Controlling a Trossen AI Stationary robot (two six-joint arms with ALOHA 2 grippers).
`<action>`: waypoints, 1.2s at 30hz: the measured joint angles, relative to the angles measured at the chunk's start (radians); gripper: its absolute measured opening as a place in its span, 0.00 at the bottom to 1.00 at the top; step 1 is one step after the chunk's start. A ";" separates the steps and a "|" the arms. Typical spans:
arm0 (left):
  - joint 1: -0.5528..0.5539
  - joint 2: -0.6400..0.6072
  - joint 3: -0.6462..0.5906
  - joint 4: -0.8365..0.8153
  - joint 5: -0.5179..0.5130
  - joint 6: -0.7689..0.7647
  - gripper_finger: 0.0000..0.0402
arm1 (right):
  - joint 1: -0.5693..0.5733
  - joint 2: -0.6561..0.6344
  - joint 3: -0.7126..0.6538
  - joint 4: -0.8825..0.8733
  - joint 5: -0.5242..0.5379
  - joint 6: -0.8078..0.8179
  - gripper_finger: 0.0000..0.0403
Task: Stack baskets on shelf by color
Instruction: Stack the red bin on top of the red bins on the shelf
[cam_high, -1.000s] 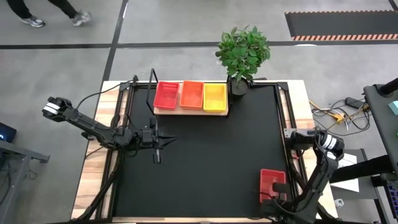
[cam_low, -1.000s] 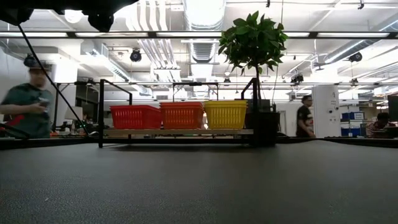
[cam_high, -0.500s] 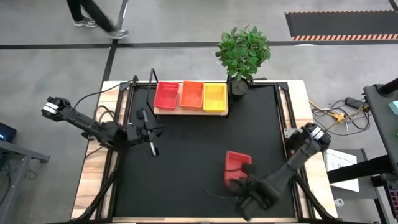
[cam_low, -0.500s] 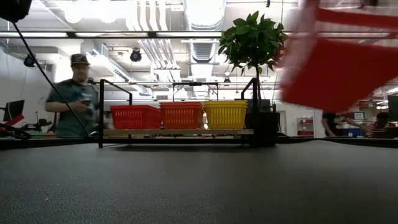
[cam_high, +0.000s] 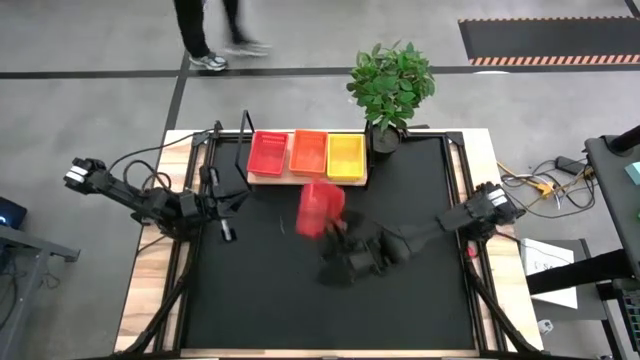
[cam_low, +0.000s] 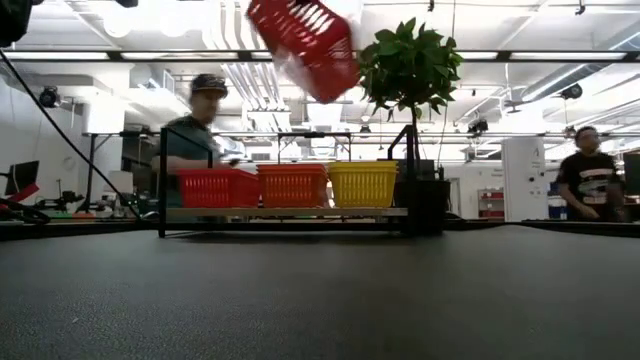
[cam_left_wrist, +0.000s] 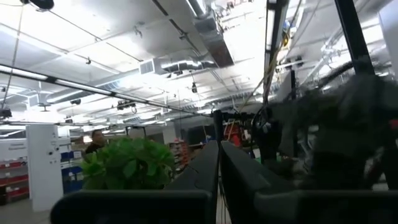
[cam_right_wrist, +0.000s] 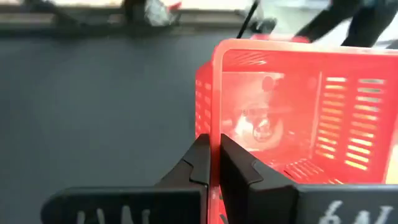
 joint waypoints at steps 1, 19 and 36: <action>0.000 -0.011 -0.002 0.000 0.000 0.000 0.00 | -0.022 0.000 -0.015 0.062 0.007 -0.039 0.02; 0.001 -0.025 -0.004 0.000 0.003 0.053 0.00 | -0.369 0.029 -0.219 0.831 -0.290 -0.393 0.02; 0.001 -0.040 -0.004 -0.002 0.004 0.099 0.00 | -0.529 0.325 -0.038 0.905 -0.303 -0.513 0.03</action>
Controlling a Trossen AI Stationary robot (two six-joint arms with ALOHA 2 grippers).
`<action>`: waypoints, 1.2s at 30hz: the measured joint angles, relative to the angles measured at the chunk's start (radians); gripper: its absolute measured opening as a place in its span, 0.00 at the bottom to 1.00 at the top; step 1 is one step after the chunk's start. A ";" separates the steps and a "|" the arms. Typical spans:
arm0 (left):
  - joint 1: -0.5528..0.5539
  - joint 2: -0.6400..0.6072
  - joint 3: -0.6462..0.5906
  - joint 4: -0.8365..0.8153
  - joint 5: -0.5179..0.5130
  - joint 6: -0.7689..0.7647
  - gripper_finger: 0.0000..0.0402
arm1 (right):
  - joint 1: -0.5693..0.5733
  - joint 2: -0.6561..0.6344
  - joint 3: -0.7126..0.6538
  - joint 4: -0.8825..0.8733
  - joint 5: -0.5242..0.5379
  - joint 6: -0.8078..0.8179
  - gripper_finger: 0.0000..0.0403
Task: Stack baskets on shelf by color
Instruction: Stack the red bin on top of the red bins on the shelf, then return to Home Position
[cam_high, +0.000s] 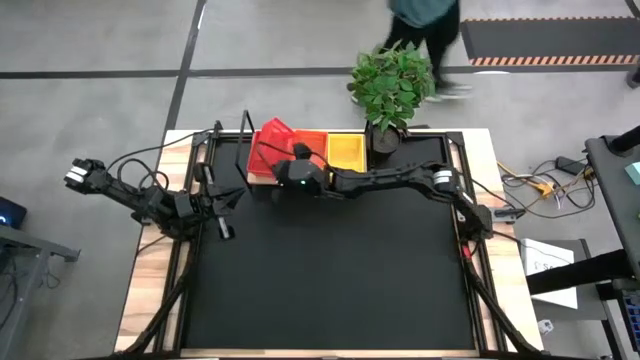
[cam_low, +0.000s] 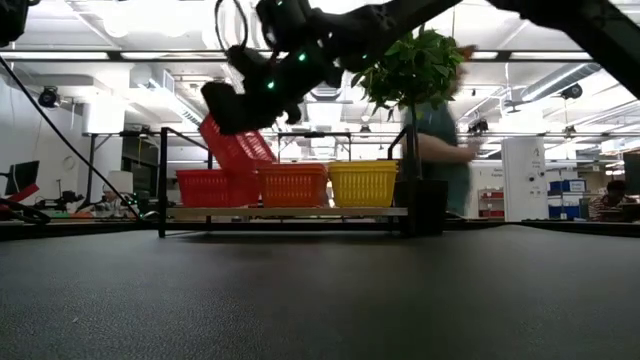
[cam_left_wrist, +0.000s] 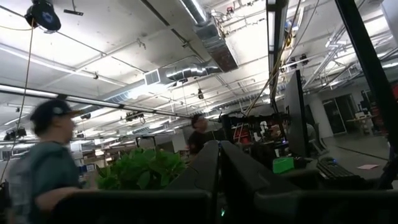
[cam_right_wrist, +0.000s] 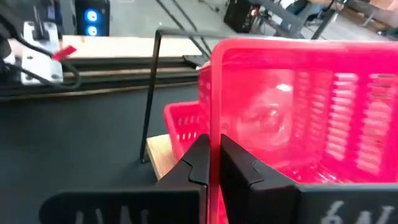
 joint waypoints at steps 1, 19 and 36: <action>0.000 0.000 0.000 0.000 0.000 0.000 0.00 | -0.001 0.014 0.019 -0.013 0.000 -0.002 0.03; 0.000 -0.007 0.000 -0.004 0.000 0.008 0.00 | -0.004 0.084 0.211 -0.206 0.028 -0.053 0.10; 0.000 -0.015 0.000 -0.029 0.000 0.007 0.00 | 0.033 0.067 0.301 -0.464 0.025 -0.044 0.37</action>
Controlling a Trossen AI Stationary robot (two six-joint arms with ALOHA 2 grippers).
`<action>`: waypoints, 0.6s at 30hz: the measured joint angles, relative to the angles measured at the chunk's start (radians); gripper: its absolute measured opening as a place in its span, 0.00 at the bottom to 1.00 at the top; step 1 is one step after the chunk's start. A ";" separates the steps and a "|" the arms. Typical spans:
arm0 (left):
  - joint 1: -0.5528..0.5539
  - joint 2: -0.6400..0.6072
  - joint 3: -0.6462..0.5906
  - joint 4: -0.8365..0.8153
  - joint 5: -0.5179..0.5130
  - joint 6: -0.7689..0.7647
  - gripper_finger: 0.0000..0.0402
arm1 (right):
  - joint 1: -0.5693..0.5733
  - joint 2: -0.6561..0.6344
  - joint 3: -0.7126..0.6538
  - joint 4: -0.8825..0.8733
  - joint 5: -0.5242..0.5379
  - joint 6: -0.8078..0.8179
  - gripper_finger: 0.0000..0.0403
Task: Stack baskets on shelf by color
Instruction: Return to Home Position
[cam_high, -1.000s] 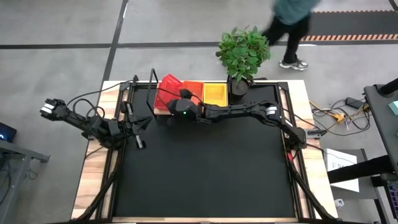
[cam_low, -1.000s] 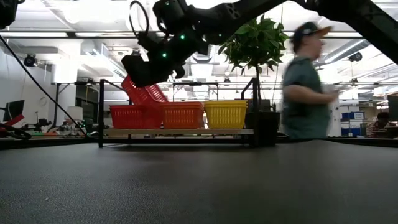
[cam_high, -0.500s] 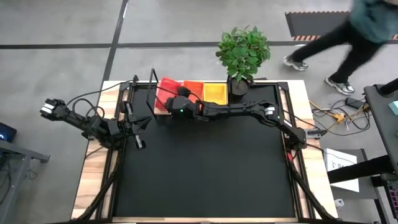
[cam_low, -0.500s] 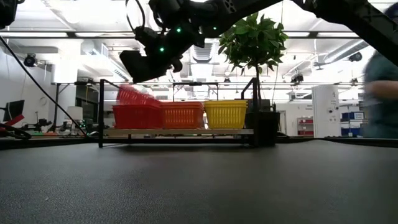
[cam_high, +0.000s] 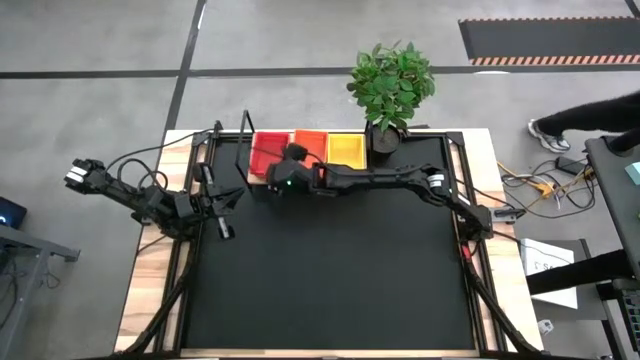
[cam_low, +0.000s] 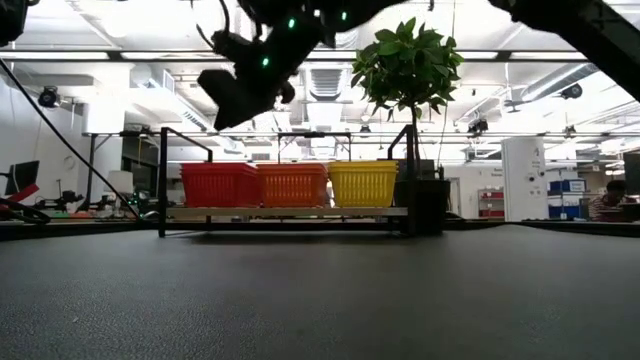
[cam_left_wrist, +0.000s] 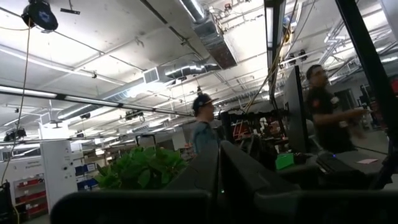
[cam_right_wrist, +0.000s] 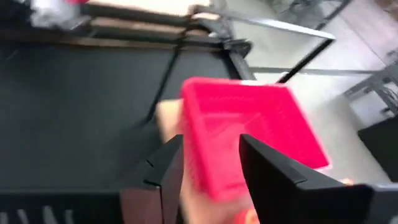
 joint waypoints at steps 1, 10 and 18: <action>0.000 -0.001 0.000 0.000 0.000 0.000 0.00 | 0.012 -0.009 0.001 -0.036 -0.003 -0.010 0.36; 0.001 -0.013 0.000 -0.171 0.079 0.008 0.00 | 0.115 -0.260 -0.265 -0.214 -0.131 0.051 0.17; 0.000 -0.080 0.049 -0.901 0.637 0.091 0.00 | 0.255 -0.652 -0.925 0.282 -0.265 -0.034 0.07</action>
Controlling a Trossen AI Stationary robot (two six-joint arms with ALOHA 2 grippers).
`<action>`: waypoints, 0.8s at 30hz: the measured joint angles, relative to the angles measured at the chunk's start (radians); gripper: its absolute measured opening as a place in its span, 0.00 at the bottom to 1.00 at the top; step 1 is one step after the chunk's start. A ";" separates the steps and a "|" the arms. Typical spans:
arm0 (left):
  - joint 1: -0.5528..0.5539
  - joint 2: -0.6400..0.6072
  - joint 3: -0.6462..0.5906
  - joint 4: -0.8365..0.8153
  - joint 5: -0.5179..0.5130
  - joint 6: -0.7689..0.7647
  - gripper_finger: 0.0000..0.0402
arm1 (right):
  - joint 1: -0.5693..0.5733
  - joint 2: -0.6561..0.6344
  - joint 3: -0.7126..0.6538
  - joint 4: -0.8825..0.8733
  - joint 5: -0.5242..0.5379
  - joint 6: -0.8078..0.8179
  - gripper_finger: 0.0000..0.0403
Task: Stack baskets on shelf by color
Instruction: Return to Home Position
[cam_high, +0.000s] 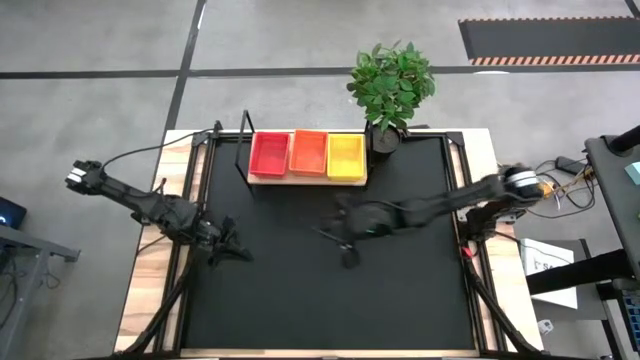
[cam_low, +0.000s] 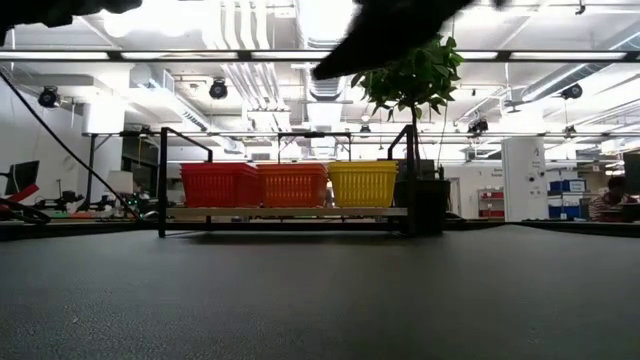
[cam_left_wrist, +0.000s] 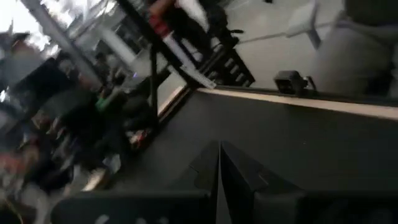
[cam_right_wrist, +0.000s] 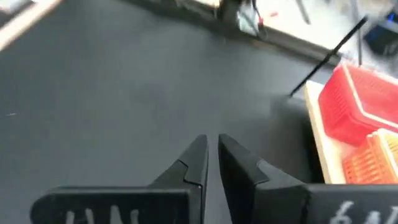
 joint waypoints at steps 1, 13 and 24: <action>0.000 -0.013 0.005 -0.018 -0.006 -0.028 0.00 | 0.016 -0.045 -0.077 0.072 0.001 -0.007 0.07; 0.000 -0.189 -0.077 -0.086 -0.024 -0.286 0.00 | 0.058 -0.634 -0.691 0.431 0.046 -0.048 0.06; 0.000 -0.378 -0.301 0.115 -0.114 -0.318 0.00 | 0.044 -1.180 -0.976 0.391 0.061 -0.101 0.06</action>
